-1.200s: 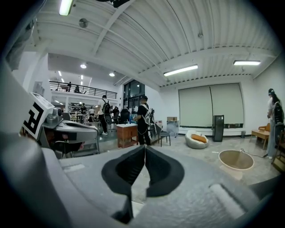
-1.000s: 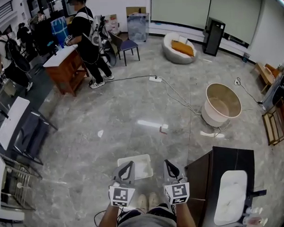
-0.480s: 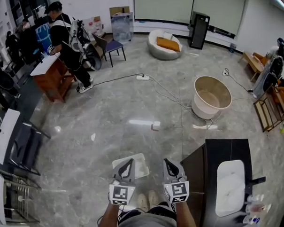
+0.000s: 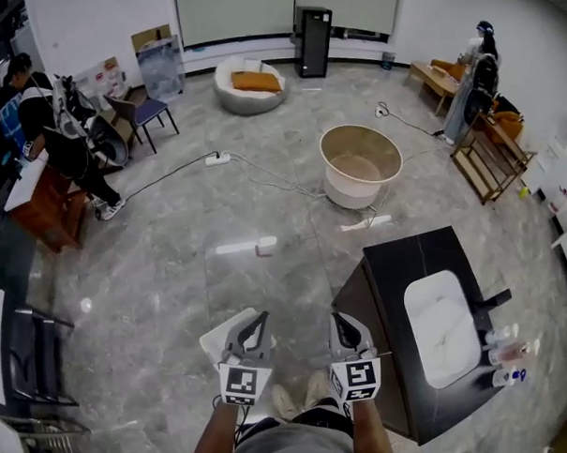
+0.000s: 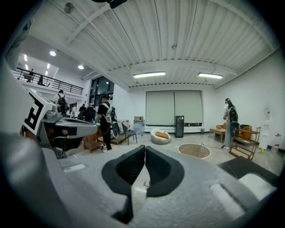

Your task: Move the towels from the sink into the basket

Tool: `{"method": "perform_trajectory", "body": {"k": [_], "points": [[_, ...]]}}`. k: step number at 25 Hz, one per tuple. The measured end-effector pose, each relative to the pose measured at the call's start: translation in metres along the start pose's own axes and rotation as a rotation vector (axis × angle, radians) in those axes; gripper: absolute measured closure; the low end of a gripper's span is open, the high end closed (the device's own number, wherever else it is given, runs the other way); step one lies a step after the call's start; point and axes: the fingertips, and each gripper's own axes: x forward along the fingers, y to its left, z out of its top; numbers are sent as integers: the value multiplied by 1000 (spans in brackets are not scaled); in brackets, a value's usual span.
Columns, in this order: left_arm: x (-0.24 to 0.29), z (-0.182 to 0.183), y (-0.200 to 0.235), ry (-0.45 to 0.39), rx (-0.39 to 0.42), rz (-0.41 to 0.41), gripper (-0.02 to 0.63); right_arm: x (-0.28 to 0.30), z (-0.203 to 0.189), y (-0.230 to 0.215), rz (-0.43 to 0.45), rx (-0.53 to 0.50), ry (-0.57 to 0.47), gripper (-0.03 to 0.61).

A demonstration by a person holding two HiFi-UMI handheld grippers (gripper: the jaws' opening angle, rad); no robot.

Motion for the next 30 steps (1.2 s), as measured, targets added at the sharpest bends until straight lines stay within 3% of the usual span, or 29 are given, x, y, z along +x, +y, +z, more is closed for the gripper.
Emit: {"method": "perform_trajectory", "body": {"k": [13, 21, 30], "points": [[97, 29, -151, -47, 36, -375, 604, -105, -24, -153, -399, 68, 12, 575], [152, 44, -266, -63, 51, -537, 604, -176, -49, -250, -565, 103, 24, 575], [205, 42, -396, -40, 48, -678, 604, -245, -89, -353, -689, 150, 61, 575]]}}
